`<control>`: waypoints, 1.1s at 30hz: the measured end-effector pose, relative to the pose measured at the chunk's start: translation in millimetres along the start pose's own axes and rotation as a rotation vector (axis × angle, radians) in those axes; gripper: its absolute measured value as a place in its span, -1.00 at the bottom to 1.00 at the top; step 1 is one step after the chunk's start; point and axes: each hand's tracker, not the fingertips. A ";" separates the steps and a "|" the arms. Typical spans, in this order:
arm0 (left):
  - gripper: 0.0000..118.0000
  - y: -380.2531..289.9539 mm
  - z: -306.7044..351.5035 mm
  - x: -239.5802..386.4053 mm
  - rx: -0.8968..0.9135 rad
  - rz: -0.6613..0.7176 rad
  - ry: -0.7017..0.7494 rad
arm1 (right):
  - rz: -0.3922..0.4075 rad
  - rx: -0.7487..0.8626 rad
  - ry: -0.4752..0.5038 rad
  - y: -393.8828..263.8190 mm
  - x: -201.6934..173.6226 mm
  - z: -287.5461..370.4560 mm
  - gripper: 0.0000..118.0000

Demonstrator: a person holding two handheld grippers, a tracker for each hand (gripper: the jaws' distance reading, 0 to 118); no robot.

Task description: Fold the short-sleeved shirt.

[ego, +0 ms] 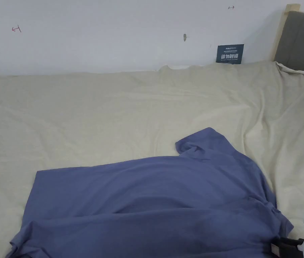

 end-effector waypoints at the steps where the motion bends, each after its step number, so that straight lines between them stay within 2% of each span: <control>1: -0.48 1.0 -2.4 -0.9 -0.007 -0.007 0.013 | 0.005 0.001 -0.011 1.8 -0.9 0.9 0.03; 2: 0.18 2.1 -2.3 -1.3 -0.006 -0.020 0.066 | 0.019 0.003 -0.031 3.0 -3.0 3.1 0.51; 3: 0.61 2.5 -1.6 -2.5 0.006 -0.018 0.070 | 0.035 0.015 -0.048 6.2 -2.8 6.6 0.59; 4: 0.83 4.2 1.4 -5.4 0.006 -0.014 0.061 | 0.054 0.061 -0.051 8.5 -5.7 15.6 0.59; 8: 0.83 19.4 21.6 -17.1 0.105 0.090 -0.006 | 0.067 0.130 -0.043 26.6 -8.0 44.2 0.58; 9: 0.78 25.1 29.2 -14.1 0.133 0.084 0.004 | 0.064 0.149 -0.031 31.4 -10.3 50.1 0.55; 10: 0.65 31.9 37.7 -10.5 0.165 0.093 -0.004 | 0.060 0.179 -0.013 37.7 -13.7 57.7 0.37; 11: 0.23 39.6 42.9 -8.1 0.212 0.075 -0.038 | 0.058 0.203 -0.015 45.5 -11.3 61.2 -0.34; 12: -0.27 45.9 45.9 -6.1 0.242 0.079 -0.045 | 0.061 0.212 -0.017 52.3 -13.0 64.7 -1.00; 13: -0.86 53.4 47.0 -0.3 0.269 0.087 -0.042 | 0.063 0.229 -0.025 60.7 -20.5 63.0 -1.00; 14: -1.00 60.3 42.7 3.3 0.288 0.079 -0.032 | 0.077 0.259 -0.049 68.3 -23.4 58.4 -1.00; 16: -1.00 73.1 30.4 11.9 0.287 0.079 0.037 | 0.095 0.243 -0.036 83.4 -25.5 50.0 -1.00; 21: -1.00 97.1 12.5 31.9 0.275 0.064 -0.031 | 0.039 0.255 0.023 125.5 -24.8 24.5 -1.00; 24: -1.00 107.4 1.8 35.8 0.283 0.069 -0.028 | 0.046 0.223 0.013 162.0 -25.0 -5.3 -1.00; 27: -1.00 115.0 -7.1 34.6 0.274 0.081 -0.033 | 0.056 0.129 0.047 201.0 -21.7 -47.4 -1.00; 28: -1.00 116.4 -10.5 34.4 0.270 0.086 -0.031 | 0.060 0.089 0.064 213.9 -20.2 -62.6 -0.88; 30: -1.00 120.2 -16.2 32.0 0.248 0.101 -0.025 | 0.057 0.013 0.071 237.5 -16.1 -95.3 0.28; 31: -1.00 121.3 -20.2 31.6 0.237 0.104 -0.012 | 0.049 -0.036 0.038 247.5 -17.1 -111.8 0.65; 33: -1.00 123.5 -25.1 29.2 0.216 0.111 0.013 | 0.062 -0.054 0.004 262.1 -13.8 -138.7 0.66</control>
